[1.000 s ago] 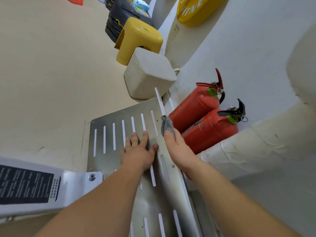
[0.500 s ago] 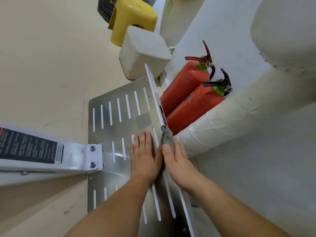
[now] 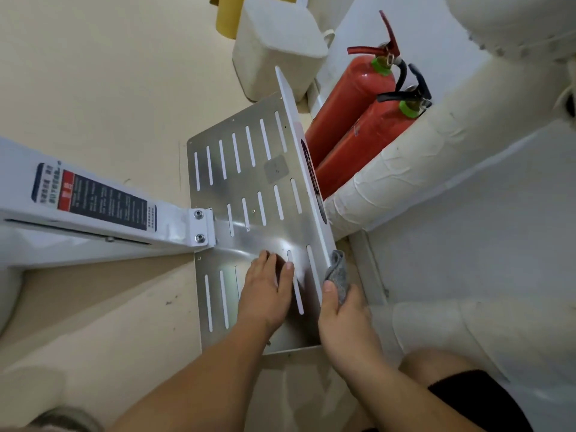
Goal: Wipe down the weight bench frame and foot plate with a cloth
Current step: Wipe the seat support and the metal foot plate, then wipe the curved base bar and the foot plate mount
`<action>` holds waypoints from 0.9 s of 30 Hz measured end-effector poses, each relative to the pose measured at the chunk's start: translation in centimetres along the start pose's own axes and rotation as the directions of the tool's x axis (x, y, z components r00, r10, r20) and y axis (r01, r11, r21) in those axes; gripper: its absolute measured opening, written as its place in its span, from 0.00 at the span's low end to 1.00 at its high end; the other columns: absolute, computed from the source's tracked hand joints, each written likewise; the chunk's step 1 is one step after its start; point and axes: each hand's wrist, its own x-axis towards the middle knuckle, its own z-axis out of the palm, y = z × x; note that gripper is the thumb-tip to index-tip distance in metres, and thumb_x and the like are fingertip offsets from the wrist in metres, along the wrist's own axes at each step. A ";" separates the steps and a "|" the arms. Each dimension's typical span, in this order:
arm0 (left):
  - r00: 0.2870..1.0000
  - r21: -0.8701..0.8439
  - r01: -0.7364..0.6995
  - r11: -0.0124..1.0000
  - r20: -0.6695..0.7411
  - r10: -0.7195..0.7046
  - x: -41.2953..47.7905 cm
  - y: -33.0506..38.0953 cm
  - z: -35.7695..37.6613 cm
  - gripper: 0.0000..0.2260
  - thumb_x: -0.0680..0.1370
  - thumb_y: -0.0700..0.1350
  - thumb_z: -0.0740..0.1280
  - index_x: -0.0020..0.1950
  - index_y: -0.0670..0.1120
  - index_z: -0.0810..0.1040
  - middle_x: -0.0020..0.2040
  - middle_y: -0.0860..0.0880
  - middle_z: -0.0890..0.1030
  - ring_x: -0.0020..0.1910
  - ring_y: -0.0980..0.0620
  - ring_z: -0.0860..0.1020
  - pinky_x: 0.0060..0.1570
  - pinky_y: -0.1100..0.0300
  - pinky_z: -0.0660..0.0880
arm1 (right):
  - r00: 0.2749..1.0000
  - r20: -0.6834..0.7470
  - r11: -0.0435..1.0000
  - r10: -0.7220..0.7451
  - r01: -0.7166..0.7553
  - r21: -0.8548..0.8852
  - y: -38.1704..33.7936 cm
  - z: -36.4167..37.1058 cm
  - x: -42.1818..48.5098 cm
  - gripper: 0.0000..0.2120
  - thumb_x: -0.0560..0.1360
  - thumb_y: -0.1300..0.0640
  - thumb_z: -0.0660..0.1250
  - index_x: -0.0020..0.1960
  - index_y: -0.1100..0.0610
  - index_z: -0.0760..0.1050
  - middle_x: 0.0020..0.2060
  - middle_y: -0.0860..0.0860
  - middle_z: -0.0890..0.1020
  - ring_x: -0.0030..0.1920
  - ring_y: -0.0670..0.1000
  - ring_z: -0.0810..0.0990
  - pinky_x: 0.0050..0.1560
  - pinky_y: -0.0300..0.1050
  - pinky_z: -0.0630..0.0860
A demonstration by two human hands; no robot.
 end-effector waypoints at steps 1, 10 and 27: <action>1.000 0.006 0.004 1.000 -0.015 -0.004 0.0 -0.1 0.1 0.30 0.84 0.64 0.49 0.83 0.51 0.60 0.84 0.52 0.56 0.83 0.52 0.53 0.81 0.52 0.52 | 0.999 0.021 0.999 0.029 -0.030 0.013 0.4 0.0 -0.3 0.28 0.83 0.38 0.49 0.77 0.53 0.60 0.68 0.61 0.72 0.65 0.63 0.74 0.65 0.57 0.71; 0.942 -0.452 0.334 0.827 0.154 -0.297 2.7 3.1 -8.7 0.35 0.79 0.73 0.48 0.59 0.50 0.83 0.56 0.48 0.85 0.57 0.46 0.82 0.64 0.47 0.76 | 0.862 -0.111 0.805 -0.494 0.502 0.316 -9.4 -0.2 -1.6 0.14 0.84 0.40 0.49 0.64 0.44 0.67 0.55 0.40 0.78 0.56 0.39 0.77 0.55 0.40 0.76; 0.838 -0.767 0.470 0.437 0.232 -0.495 -4.5 14.9 -26.7 0.24 0.80 0.65 0.63 0.57 0.48 0.86 0.51 0.47 0.88 0.51 0.47 0.86 0.42 0.57 0.80 | 0.910 0.281 0.812 -0.305 0.094 0.576 -23.9 -5.3 -10.1 0.03 0.82 0.54 0.64 0.51 0.49 0.75 0.47 0.51 0.84 0.47 0.52 0.83 0.48 0.49 0.80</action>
